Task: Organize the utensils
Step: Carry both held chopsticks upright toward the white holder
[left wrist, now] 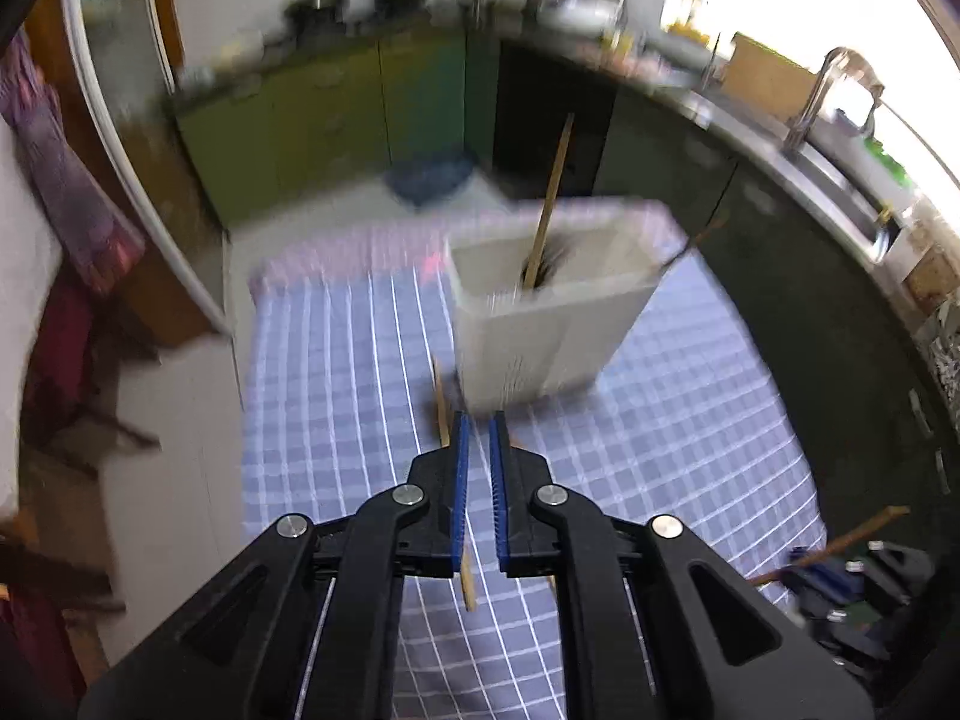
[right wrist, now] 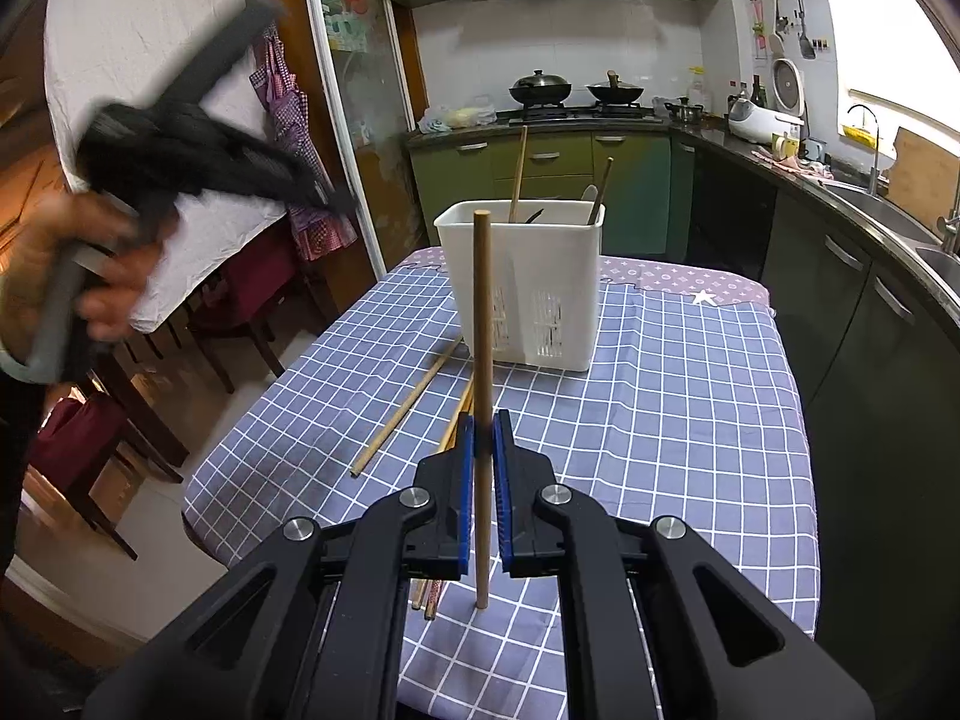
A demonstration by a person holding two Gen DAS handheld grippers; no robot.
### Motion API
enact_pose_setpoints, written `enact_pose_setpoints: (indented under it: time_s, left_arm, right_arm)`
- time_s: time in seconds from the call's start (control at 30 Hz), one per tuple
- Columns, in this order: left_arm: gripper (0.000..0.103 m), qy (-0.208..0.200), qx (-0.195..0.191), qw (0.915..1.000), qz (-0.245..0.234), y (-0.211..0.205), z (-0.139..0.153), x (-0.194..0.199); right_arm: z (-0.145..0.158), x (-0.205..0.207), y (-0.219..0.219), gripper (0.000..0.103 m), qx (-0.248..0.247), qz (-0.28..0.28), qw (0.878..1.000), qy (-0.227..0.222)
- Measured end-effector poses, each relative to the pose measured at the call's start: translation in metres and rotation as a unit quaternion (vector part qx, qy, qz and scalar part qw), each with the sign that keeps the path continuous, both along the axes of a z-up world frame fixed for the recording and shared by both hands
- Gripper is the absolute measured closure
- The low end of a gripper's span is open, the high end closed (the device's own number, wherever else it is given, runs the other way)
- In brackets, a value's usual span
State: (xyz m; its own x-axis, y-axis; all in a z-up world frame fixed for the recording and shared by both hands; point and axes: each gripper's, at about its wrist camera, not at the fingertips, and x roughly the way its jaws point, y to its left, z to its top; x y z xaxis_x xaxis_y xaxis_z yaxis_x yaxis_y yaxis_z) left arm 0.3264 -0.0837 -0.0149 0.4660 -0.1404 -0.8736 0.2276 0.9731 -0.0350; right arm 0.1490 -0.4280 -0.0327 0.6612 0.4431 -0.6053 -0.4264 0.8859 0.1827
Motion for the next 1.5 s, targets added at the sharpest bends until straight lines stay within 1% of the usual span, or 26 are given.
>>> enact_pose_setpoints:
  time_s: [0.03, 0.07, 0.1, 0.13, 0.2, 0.23, 0.33, 0.57, 0.7, 0.8, 0.9, 1.03, 1.13, 1.27, 1.3, 1.37, 1.5]
  left_arm:
    - [0.096, 0.023, 0.000, 0.9997, 0.006, 0.001, -0.018, 0.008]
    - [0.096, 0.038, 0.002, 0.9992, 0.013, 0.002, -0.030, 0.014]
    - [0.096, 0.061, 0.006, 0.9980, 0.016, 0.002, -0.051, 0.024]
    - [0.096, 0.076, 0.006, 0.9970, 0.016, 0.001, -0.065, 0.030]
    - [0.096, 0.096, 0.002, 0.9951, 0.023, 0.003, -0.090, 0.045]
    - [0.096, 0.103, 0.003, 0.9944, 0.024, 0.004, -0.099, 0.050]
    - [0.096, 0.110, 0.012, 0.9933, 0.033, 0.003, -0.123, 0.065]
    - [0.094, 0.117, 0.031, 0.9916, 0.046, 0.006, -0.145, 0.085]
    - [0.094, 0.122, 0.031, 0.9908, 0.050, 0.004, -0.154, 0.091]
    - [0.094, 0.124, 0.030, 0.9906, 0.049, 0.003, -0.160, 0.088]
    - [0.094, 0.121, 0.032, 0.9909, 0.049, 0.003, -0.161, 0.085]
    - [0.096, 0.122, 0.024, 0.9910, 0.049, 0.007, -0.160, 0.071]
    - [0.096, 0.107, 0.011, 0.9931, 0.047, 0.016, -0.151, 0.055]
    - [0.096, 0.068, -0.009, 0.9967, 0.043, 0.033, -0.118, 0.026]
    - [0.096, 0.053, -0.012, 0.9977, 0.039, 0.037, -0.105, 0.015]
    - [0.096, 0.029, -0.016, 0.9990, 0.031, 0.041, -0.083, -0.004]
    - [0.096, -0.006, -0.021, 0.9996, 0.015, 0.037, -0.044, -0.027]
  right_arm:
    - [0.000, 0.000, 0.000, 0.096, 0.001, 0.000, 1.000, 0.000]
    - [0.000, -0.001, -0.001, 0.096, 0.001, 0.000, 1.000, 0.000]
    - [0.000, -0.001, -0.002, 0.096, 0.002, 0.000, 1.000, 0.001]
    - [0.000, -0.001, -0.003, 0.096, 0.003, 0.000, 1.000, 0.001]
    - [0.000, -0.001, -0.005, 0.096, 0.002, -0.003, 1.000, 0.002]
    - [0.000, -0.001, -0.005, 0.096, 0.001, -0.004, 1.000, 0.003]
    - [0.000, -0.001, -0.007, 0.096, 0.002, -0.005, 1.000, 0.005]
    - [0.000, -0.001, -0.007, 0.096, 0.003, -0.003, 1.000, 0.006]
    - [0.000, -0.003, -0.005, 0.096, 0.005, 0.002, 1.000, 0.007]
    - [0.001, -0.004, -0.004, 0.096, 0.005, 0.004, 1.000, 0.007]
    - [0.001, -0.004, -0.004, 0.096, 0.007, 0.006, 1.000, 0.008]
    - [0.001, -0.004, -0.003, 0.096, 0.007, 0.009, 1.000, 0.007]
    - [0.002, -0.005, -0.005, 0.096, 0.007, 0.010, 1.000, 0.006]
    - [0.001, -0.005, -0.006, 0.096, 0.008, 0.011, 1.000, 0.006]
    - [0.001, -0.005, -0.007, 0.096, 0.008, 0.010, 1.000, 0.005]
    - [0.001, -0.005, -0.008, 0.096, 0.008, 0.009, 1.000, 0.005]
    - [0.000, -0.006, -0.009, 0.096, 0.009, 0.007, 1.000, 0.005]
